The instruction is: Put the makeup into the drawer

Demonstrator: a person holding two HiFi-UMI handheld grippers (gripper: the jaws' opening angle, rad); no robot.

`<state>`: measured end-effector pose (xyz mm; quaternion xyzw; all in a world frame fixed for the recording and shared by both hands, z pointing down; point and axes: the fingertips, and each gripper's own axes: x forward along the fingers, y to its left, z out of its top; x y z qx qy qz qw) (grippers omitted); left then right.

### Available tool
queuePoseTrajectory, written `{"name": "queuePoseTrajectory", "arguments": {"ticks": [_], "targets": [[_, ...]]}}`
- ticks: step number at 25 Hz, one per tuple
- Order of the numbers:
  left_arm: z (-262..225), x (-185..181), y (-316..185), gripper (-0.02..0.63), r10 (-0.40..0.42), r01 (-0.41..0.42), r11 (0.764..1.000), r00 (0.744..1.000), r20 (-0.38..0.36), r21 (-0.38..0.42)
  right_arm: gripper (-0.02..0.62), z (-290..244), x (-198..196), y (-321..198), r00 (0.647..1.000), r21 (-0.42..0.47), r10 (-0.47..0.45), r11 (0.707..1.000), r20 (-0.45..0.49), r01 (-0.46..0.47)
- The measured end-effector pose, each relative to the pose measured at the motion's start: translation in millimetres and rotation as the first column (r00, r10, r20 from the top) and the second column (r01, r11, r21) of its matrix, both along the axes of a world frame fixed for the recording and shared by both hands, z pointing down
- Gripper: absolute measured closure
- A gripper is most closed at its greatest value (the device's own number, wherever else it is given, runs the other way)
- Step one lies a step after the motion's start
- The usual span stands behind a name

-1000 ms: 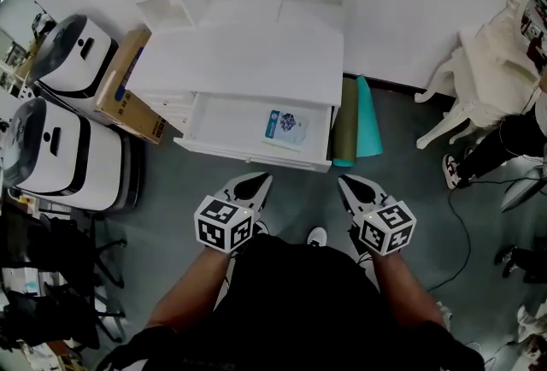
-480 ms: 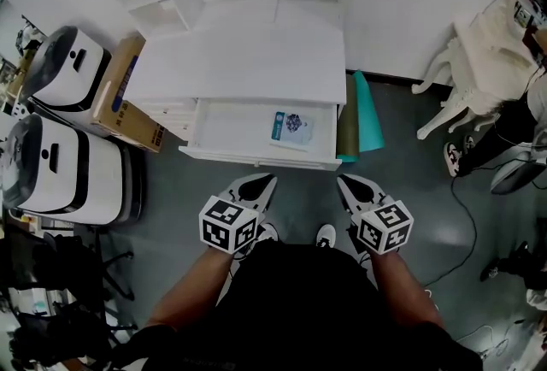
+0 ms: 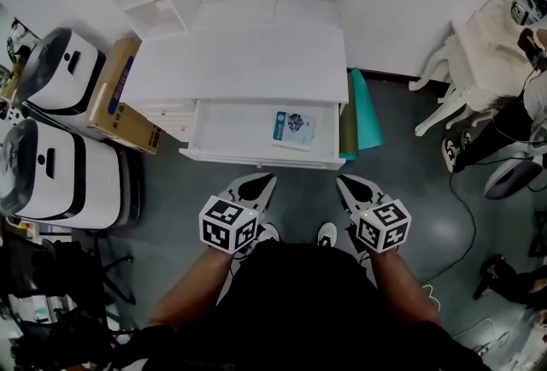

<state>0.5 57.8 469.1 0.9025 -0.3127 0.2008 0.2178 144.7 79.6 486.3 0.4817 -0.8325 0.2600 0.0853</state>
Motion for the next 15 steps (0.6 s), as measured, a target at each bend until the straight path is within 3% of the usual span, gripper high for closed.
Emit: {"name": "queuePoseTrajectory", "arguments": {"ticks": [15], "targets": [[1.5,0.2,-3.0,0.595,-0.007,0.007,1.0,1.0,-0.005,0.0,0.569,1.3,1.4,-3.8,1.0,-0.013,-0.011,1.0,-0.019,0.011]]}}
